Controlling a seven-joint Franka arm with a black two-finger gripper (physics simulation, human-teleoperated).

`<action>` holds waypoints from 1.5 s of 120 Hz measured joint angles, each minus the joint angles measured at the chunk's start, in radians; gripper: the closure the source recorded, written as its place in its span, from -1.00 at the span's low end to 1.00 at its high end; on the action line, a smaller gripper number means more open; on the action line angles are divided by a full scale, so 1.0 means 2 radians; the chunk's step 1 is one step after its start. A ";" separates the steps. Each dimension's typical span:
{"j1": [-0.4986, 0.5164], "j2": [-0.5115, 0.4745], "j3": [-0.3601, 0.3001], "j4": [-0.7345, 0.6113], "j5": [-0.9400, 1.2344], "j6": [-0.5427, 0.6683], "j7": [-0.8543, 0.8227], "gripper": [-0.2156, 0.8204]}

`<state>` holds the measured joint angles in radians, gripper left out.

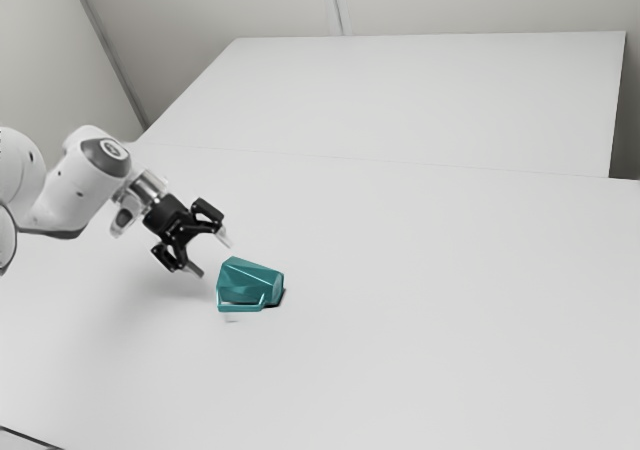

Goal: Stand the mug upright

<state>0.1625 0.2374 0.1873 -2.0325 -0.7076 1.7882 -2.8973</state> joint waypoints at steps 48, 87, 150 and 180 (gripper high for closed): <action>-0.007 0.032 -0.005 0.000 -0.069 0.011 0.000 -0.58; -0.014 0.042 -0.017 -0.004 -0.091 0.022 0.000 -0.46; -0.027 0.008 -0.024 0.007 -0.046 0.033 0.000 0.85; -0.035 -0.015 -0.033 0.006 -0.017 0.047 0.000 0.92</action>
<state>0.0935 0.2069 0.1215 -2.0207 -0.7424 1.8817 -2.8972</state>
